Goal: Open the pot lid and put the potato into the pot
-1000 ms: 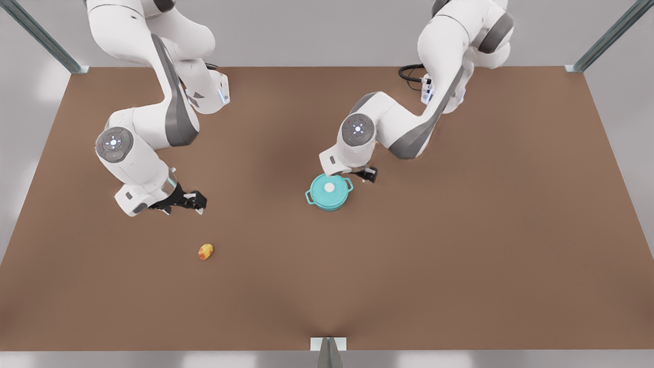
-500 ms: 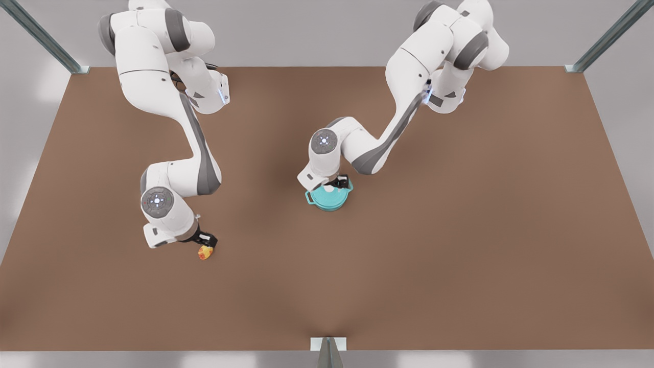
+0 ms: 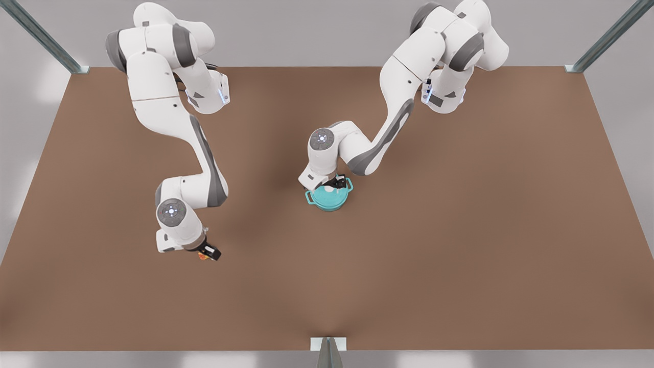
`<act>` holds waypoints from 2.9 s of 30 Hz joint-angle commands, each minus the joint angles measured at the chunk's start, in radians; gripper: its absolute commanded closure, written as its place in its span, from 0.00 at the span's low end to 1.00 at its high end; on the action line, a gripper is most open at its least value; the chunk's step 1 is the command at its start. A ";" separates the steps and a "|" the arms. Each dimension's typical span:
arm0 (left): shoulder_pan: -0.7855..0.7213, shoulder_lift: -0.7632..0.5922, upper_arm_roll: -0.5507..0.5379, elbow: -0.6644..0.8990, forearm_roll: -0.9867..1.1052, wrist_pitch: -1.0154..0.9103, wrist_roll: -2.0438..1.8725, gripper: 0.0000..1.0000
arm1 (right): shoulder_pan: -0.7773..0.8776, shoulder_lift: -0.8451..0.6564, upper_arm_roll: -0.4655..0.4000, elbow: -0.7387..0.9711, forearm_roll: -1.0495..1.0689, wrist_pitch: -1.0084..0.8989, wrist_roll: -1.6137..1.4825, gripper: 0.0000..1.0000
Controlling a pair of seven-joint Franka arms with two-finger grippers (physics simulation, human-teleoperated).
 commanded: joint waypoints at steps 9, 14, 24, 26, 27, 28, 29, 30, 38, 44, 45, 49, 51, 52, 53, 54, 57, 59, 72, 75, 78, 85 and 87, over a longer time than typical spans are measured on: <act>-0.001 -0.015 0.000 -0.048 0.023 0.041 -0.152 0.00 | -0.006 -0.002 0.000 -0.119 0.001 0.203 0.112 0.00; -0.003 -0.018 0.000 -0.088 0.046 0.086 -0.162 0.00 | -0.004 0.025 0.000 -0.119 0.001 0.236 0.112 0.00; 0.058 -0.050 0.003 -0.031 0.035 -0.141 -0.004 0.87 | -0.002 0.060 -0.014 -0.145 -0.033 0.229 0.110 0.00; 0.244 -0.053 0.001 0.122 -0.015 -0.406 0.418 0.87 | -0.002 0.060 -0.014 -0.145 -0.033 0.230 0.110 0.00; 0.386 -0.052 0.005 0.136 -0.011 -0.407 0.700 0.86 | -0.002 0.066 -0.014 -0.145 -0.033 0.233 0.110 0.00; 0.518 -0.035 0.003 0.135 -0.012 -0.304 0.952 0.86 | 0.001 0.067 -0.014 -0.140 -0.030 0.233 0.110 0.00; 0.594 0.016 0.003 0.136 -0.015 -0.223 1.088 0.86 | 0.001 0.072 -0.014 -0.137 -0.030 0.236 0.110 0.00; 0.635 0.079 0.003 0.141 -0.014 -0.103 1.124 0.86 | 0.001 0.080 -0.014 -0.136 -0.030 0.238 0.110 0.00; 0.706 0.103 0.006 0.343 -0.038 -0.377 1.104 0.00 | -0.004 0.109 -0.019 -0.136 -0.032 0.284 0.110 0.00; 0.836 -0.509 -0.005 -0.060 -0.281 -0.512 0.949 0.00 | -0.004 0.110 -0.022 -0.136 -0.032 0.296 0.116 0.11; 0.819 -0.489 -0.002 -0.034 -0.278 -0.512 0.946 0.00 | -0.004 0.110 -0.022 -0.136 -0.032 0.296 0.118 0.13; 0.805 -0.451 0.005 0.058 -0.208 -0.568 0.915 0.00 | -0.004 0.110 -0.022 -0.137 -0.032 0.296 0.118 0.27; 0.741 -0.432 -0.005 0.059 -0.057 -0.598 0.911 0.00 | -0.004 0.110 -0.022 -0.136 -0.032 0.296 0.118 0.33; 0.703 -0.431 -0.005 0.059 -0.044 -0.600 0.817 0.00 | -0.004 0.110 -0.022 -0.137 -0.032 0.296 0.119 0.35; 0.703 -0.428 -0.005 0.058 -0.054 -0.598 0.740 0.00 | -0.004 0.110 -0.022 -0.137 -0.032 0.296 0.119 0.38; 0.707 -0.412 0.000 0.058 -0.080 -0.595 0.740 0.00 | -0.004 0.110 -0.022 -0.137 -0.032 0.296 0.119 0.41; 0.726 -0.402 0.006 0.058 -0.084 -0.586 0.747 0.00 | -0.004 0.110 -0.022 -0.137 -0.030 0.296 0.118 0.46; 0.729 -0.389 0.006 0.058 -0.083 -0.586 0.745 0.00 | -0.004 0.107 -0.022 -0.137 -0.032 0.295 0.118 0.46; 0.736 -0.371 0.006 0.059 -0.116 -0.549 0.835 0.00 | 0.037 -0.023 -0.014 -0.139 -0.018 0.146 0.168 0.47; 0.736 -0.366 0.006 0.059 -0.118 -0.548 0.834 0.00 | 0.065 -0.069 -0.014 -0.139 0.004 0.097 0.198 0.47; 0.736 -0.366 0.006 0.059 -0.118 -0.548 0.835 0.00 | 0.102 -0.112 -0.012 -0.140 0.024 0.034 0.231 0.47; 0.738 -0.366 0.008 0.058 -0.118 -0.538 0.835 0.00 | 0.195 -0.175 -0.011 -0.145 0.050 -0.069 0.279 0.47; 0.738 -0.365 0.008 0.059 -0.118 -0.538 0.835 0.00 | 0.252 -0.181 -0.011 -0.145 0.077 -0.069 0.348 0.47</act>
